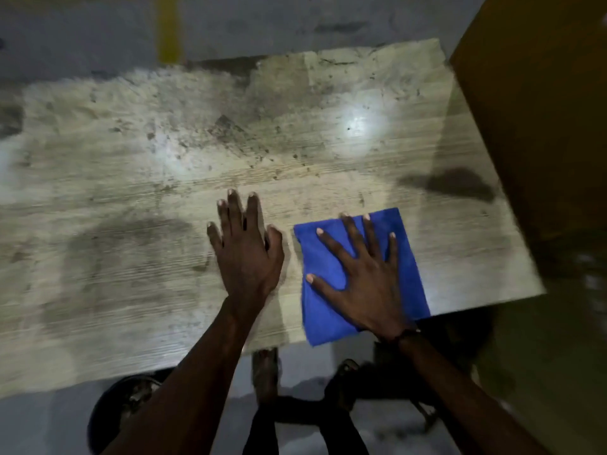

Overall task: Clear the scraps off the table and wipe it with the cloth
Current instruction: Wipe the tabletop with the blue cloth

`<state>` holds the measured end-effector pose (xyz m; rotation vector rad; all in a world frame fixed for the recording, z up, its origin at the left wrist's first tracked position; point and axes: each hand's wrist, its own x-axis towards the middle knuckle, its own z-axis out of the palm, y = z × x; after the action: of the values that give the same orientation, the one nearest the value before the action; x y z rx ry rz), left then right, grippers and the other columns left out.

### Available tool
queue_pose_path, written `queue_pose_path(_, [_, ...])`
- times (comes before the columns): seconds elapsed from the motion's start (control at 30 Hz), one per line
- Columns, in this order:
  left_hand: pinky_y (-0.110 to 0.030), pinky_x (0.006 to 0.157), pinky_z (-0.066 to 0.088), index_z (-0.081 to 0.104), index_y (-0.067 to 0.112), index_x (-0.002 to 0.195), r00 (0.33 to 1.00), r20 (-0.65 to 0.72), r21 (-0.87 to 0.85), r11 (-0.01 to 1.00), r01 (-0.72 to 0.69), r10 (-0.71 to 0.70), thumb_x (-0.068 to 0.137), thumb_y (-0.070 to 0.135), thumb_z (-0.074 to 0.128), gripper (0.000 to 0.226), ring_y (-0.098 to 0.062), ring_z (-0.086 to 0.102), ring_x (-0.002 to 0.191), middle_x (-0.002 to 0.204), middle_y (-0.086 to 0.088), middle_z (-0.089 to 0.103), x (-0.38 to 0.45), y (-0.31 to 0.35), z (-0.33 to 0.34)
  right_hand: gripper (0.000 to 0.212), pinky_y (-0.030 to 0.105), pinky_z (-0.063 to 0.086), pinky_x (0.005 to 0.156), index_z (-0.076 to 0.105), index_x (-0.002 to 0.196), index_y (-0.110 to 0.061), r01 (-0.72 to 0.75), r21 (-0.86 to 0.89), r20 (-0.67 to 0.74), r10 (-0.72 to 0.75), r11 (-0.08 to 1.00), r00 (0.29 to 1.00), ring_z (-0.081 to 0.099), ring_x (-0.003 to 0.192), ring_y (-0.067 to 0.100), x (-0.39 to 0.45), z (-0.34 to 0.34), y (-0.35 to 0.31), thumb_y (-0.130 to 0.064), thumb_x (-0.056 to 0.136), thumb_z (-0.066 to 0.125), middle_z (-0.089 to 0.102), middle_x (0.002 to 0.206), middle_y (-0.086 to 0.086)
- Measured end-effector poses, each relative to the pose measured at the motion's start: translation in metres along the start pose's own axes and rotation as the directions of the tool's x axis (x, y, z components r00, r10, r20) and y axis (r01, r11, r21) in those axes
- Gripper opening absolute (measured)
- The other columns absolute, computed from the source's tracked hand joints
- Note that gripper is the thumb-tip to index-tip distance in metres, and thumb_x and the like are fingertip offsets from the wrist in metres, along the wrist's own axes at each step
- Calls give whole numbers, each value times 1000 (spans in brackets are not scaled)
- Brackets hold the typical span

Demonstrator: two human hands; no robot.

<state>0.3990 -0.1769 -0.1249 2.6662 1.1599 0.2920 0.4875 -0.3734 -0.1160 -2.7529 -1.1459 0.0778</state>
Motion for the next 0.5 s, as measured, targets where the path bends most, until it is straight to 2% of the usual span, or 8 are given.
queue_pose_path(0.17, [-56, 127, 13, 24, 22, 167, 998, -50, 16, 999, 32, -31, 104, 46, 33, 68, -31, 14, 162, 175, -11, 14, -12, 20, 5, 80, 69, 16, 121, 24, 160, -52, -203, -54, -55, 201, 978, 978, 10, 162, 28, 18, -13, 94, -87, 88, 32, 17, 174, -2])
queue_pose_path(0.23, [-55, 126, 14, 26, 23, 166, 998, -61, 15, 999, 34, -33, 103, 47, 36, 68, -31, 15, 161, 175, -11, 16, -12, 20, 5, 82, 71, 14, 121, 23, 160, -52, -275, -22, -62, 274, 961, 960, 11, 161, 31, 35, -14, 101, -88, 88, 33, 19, 174, 1])
queue_pose_path(0.3, [-56, 126, 15, 28, 24, 165, 998, -49, -5, 999, 44, -44, 101, 47, 40, 69, -31, 16, 161, 174, -11, 18, -12, 20, 5, 84, 70, 9, 123, 25, 160, -50, -285, -4, -61, 285, 958, 957, 10, 161, 33, 41, -9, 85, -89, 87, 35, 18, 174, 2])
queue_pose_path(0.33, [-57, 126, 16, 29, 24, 165, 998, -42, -19, 999, 49, -50, 100, 47, 42, 70, -31, 17, 161, 174, -11, 19, -13, 21, 4, 84, 69, 7, 123, 26, 161, -50, -234, -10, -51, 233, 972, 971, 8, 161, 33, 36, -7, 71, -89, 87, 36, 17, 174, 2])
queue_pose_path(0.4, [-58, 125, 17, 32, 23, 164, 997, -51, -36, 998, 49, -50, 99, 45, 45, 70, -31, 19, 160, 174, -11, 21, -15, 22, 2, 83, 68, 5, 124, 25, 161, -49, -37, -11, -37, 37, 999, 999, 3, 162, 30, 17, -2, 44, -87, 89, 37, 13, 175, 0])
queue_pose_path(0.47, [-58, 125, 17, 34, 23, 163, 996, -68, -54, 997, 47, -51, 98, 45, 47, 70, -31, 20, 160, 173, -10, 22, -15, 23, 1, 81, 67, 5, 124, 25, 160, -51, 130, 44, -19, -130, 990, 991, -2, 163, 25, -2, -2, 41, -86, 89, 42, 9, 175, -4])
queue_pose_path(0.5, [-58, 125, 17, 34, 24, 163, 996, -74, -57, 997, 49, -53, 98, 45, 46, 69, -31, 21, 160, 173, -10, 22, -15, 24, 0, 81, 67, 6, 123, 27, 160, -52, 169, 71, -24, -168, 983, 985, -2, 163, 23, -5, -2, 50, -85, 89, 45, 9, 175, -6])
